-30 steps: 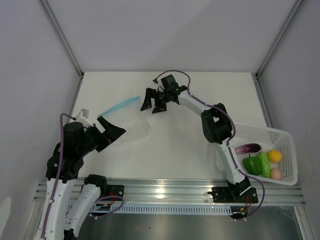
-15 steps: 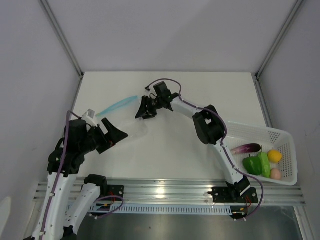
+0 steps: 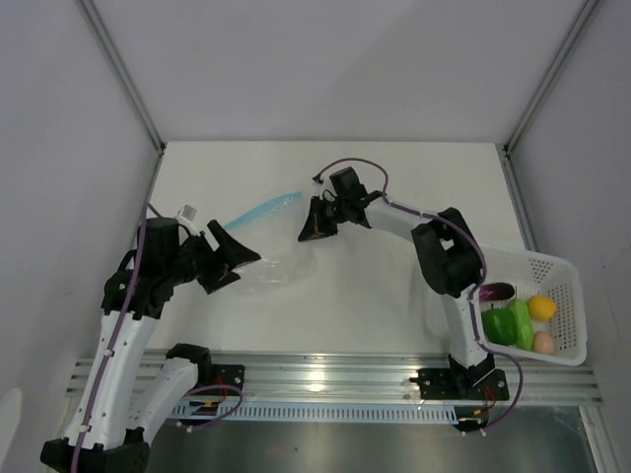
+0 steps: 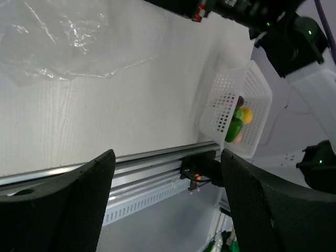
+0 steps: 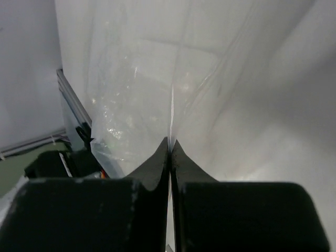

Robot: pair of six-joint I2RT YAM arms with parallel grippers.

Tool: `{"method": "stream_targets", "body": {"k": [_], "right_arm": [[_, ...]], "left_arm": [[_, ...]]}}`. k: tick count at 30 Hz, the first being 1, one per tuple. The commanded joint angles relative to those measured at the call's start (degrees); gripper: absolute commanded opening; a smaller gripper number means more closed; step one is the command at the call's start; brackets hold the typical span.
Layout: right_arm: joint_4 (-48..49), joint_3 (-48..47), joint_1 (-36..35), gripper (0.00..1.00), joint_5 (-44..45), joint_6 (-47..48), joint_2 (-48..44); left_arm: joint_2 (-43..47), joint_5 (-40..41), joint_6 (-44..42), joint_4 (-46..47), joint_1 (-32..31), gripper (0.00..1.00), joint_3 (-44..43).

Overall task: Place the food in the zip-top bag and seal the zipper
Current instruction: Pick up the zipper food storage bag at the center of the board.

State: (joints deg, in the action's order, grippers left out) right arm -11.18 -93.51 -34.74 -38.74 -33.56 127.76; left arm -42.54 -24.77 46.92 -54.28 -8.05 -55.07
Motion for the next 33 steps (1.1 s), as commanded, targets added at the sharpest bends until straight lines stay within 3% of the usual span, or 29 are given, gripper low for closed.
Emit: {"method": "stream_targets", "body": {"k": [1,10,16,33], "right_arm": [[2.31,7.70,0.73,0.00,6.91,8.57,-14.54],[-2.44,23.37,-0.85,0.00,14.30,18.26,-39.40],[-1.39,30.93,-2.52,0.00,15.98,23.62,-51.71],[-5.69,37.97,-8.24,0.00,22.66,32.06,-66.32]], "left_arm": [[-3.22,-4.74,6.07,4.45,0.41,0.83,-3.81],[-19.76,-6.78,16.18,1.29,-2.14,0.88,-15.93],[-25.48,-11.70,28.13,2.25,-3.37,0.88,-15.42],[-34.79,-9.85,36.58,-7.41,-3.55,0.91,-20.95]]}}
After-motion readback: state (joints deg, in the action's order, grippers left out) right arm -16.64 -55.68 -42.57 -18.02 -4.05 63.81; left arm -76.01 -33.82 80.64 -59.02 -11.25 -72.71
